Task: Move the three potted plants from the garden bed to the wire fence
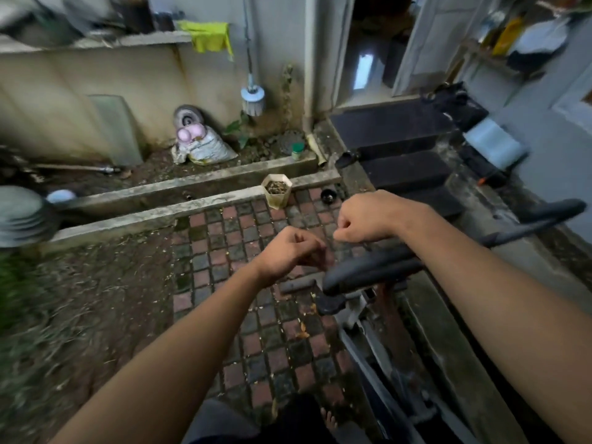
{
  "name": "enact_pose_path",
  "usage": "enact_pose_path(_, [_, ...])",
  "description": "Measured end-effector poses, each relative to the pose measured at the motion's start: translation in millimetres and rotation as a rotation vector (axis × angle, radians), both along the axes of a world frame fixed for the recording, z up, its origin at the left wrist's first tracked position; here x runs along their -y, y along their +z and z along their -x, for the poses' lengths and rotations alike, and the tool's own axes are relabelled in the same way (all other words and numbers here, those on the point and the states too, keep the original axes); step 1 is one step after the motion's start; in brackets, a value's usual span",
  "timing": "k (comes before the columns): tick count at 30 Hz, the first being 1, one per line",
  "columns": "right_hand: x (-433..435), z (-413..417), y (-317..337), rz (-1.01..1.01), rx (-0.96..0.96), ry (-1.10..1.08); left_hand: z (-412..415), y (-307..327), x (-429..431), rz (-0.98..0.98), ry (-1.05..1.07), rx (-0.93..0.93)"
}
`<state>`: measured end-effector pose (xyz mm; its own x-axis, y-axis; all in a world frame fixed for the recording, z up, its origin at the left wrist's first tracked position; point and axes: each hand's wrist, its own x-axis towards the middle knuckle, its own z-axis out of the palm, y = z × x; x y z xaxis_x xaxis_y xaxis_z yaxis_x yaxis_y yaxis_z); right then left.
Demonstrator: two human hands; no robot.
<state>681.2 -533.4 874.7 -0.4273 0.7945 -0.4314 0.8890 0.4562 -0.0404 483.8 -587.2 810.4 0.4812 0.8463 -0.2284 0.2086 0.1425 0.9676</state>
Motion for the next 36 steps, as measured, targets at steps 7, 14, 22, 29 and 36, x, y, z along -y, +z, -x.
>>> enact_pose_path(7, [-128, 85, -17, -0.098, -0.17, -0.009, 112, -17, -106, -0.082, 0.366, -0.064])
enact_pose_path(14, [-249, 166, -85, -0.036, -0.24, -0.274, 214, -43, -242, -0.061, 0.345, -0.228])
enact_pose_path(22, [-331, 190, -185, -0.114, -0.625, -0.675, 229, -112, -396, -0.026, 0.285, -0.243])
enact_pose_path(29, [-426, 169, -320, -0.085, -0.94, -1.029, 204, -230, -514, 0.015, 0.266, -0.334])
enact_pose_path(36, [-512, 147, -512, -0.066, -0.858, -1.137, 172, -458, -614, 0.009, 0.156, -0.414])
